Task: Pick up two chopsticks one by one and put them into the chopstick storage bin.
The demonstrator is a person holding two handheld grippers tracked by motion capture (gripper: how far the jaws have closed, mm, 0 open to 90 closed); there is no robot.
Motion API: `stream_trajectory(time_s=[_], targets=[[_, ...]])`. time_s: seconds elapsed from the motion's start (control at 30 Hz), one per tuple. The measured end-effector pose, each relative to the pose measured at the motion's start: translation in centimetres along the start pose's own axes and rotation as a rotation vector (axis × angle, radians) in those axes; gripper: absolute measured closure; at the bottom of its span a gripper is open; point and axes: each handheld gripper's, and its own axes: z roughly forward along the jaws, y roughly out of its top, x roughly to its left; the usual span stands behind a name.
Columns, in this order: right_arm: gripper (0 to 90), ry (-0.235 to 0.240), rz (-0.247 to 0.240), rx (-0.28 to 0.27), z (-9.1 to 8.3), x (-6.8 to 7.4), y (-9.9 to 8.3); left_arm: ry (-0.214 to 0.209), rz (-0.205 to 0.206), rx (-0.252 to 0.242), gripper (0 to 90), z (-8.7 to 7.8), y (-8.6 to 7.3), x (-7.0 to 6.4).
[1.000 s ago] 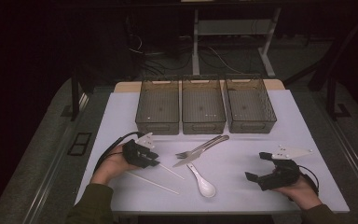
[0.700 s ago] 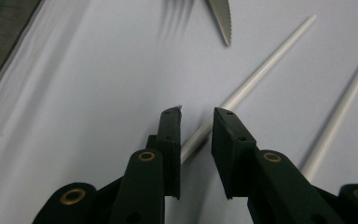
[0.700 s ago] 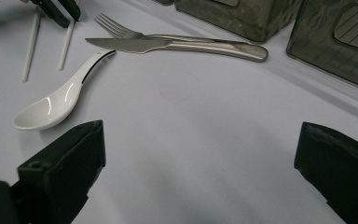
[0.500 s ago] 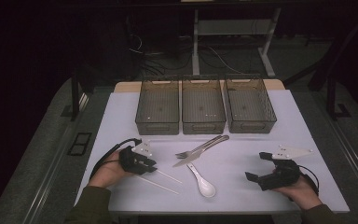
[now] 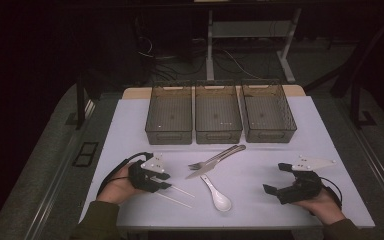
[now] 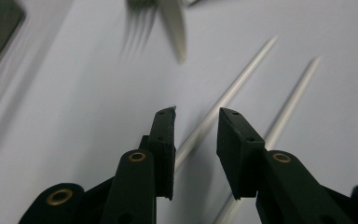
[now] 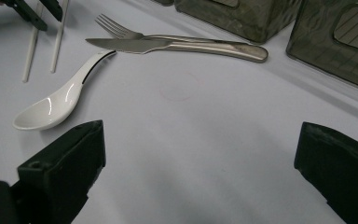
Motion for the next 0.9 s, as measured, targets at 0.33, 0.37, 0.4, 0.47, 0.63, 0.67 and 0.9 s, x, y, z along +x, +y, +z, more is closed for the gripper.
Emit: stream_trajectory(time_s=[0.33,0.37,0.4,0.47,0.63,0.67,0.9], targets=[[1.9,0.001,-0.002,0.001,0.0,0.0,0.0,-0.096,0.117,-0.014,71.0,3.6,3.9,-2.2],[1.9,0.002,-0.001,0.001,0.0,0.1,0.0,-0.102,0.118,-0.013,71.4,3.9,4.0,-2.4],[1.9,0.002,-0.001,0.001,0.0,0.0,0.0,-0.106,0.126,-0.006,71.9,4.2,4.2,-2.5],[1.9,0.003,-0.001,0.001,0.0,0.0,0.0,-0.112,0.135,0.005,73.2,4.9,4.5,-2.7],[1.9,0.002,0.0,0.0,0.0,0.0,0.0,-0.127,0.135,0.019,76.3,5.6,4.5,-2.7],[1.9,0.002,0.0,0.0,0.0,0.0,0.0,-0.131,0.133,0.018,77.7,5.6,4.5,-2.7],[1.9,0.002,0.0,0.0,0.0,0.1,0.0,-0.117,0.141,0.006,85.0,5.7,4.6,-2.7]])
